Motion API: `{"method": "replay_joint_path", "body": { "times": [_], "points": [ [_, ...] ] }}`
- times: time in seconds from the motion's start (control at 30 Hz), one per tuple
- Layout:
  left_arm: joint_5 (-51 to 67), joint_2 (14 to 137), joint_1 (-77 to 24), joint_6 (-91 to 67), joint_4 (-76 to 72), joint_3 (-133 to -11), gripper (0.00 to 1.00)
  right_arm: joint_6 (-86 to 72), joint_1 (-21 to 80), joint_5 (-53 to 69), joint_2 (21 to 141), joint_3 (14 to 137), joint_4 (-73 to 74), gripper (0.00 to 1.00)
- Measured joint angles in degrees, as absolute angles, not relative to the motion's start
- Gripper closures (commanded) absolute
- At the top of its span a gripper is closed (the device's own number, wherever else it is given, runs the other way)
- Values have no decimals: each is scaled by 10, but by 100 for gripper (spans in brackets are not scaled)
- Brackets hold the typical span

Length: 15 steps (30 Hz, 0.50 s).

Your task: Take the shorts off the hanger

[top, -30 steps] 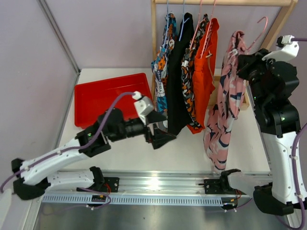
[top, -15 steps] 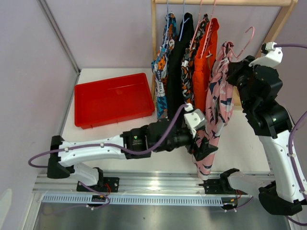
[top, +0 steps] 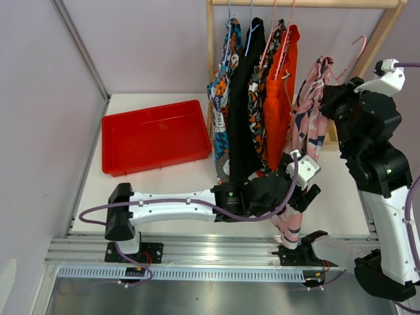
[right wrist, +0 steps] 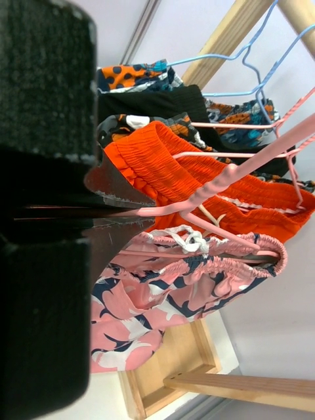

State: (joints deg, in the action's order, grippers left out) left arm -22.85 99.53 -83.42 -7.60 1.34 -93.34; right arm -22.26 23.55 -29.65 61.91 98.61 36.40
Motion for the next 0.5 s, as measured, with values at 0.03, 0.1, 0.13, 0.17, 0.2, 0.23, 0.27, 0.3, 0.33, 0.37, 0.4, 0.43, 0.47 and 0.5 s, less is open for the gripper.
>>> {"method": "replay_joint_path", "body": {
  "times": [0.03, 0.1, 0.13, 0.17, 0.2, 0.23, 0.27, 0.3, 0.33, 0.37, 0.4, 0.43, 0.47, 0.5],
  "points": [
    [-237, 1004, -834, -75, 13, -939, 37, -223, 236, -298, 617, 991, 369, 100],
    [-249, 1010, -833, -72, 12, -940, 84, -225, 236, -300, 611, 999, 379, 100],
    [-253, 1011, -833, -72, 12, -940, 100, -225, 236, -302, 608, 1000, 382, 100],
    [-257, 1011, -833, -71, 10, -940, 100, -225, 236, -303, 602, 1000, 387, 100],
    [-261, 1011, -833, -70, 7, -940, 100, -227, 236, -305, 598, 1000, 392, 100],
    [-264, 1011, -834, -70, 4, -940, 100, -227, 236, -307, 593, 1000, 395, 100],
    [-265, 1011, -834, -70, 3, -940, 100, -227, 236, -309, 590, 1000, 396, 100],
    [-267, 1010, -837, -70, 3, -940, 100, -227, 236, -312, 587, 1000, 396, 100],
    [-269, 1007, -840, -70, 2, -935, 100, -226, 236, -315, 586, 1000, 396, 100],
    [-270, 1001, -844, -71, 2, -926, 100, -224, 236, -318, 585, 1000, 396, 100],
    [-274, 992, -851, -72, 1, -912, 100, -221, 235, -322, 586, 1000, 396, 100],
    [-279, 983, -859, -75, 3, -899, 100, -218, 234, -325, 588, 1000, 397, 100],
    [-285, 969, -872, -80, 3, -881, 100, -213, 233, -326, 591, 1000, 400, 100],
    [-292, 953, -886, -86, 1, -861, 100, -208, 232, -326, 594, 1000, 407, 100]
  ]
}}
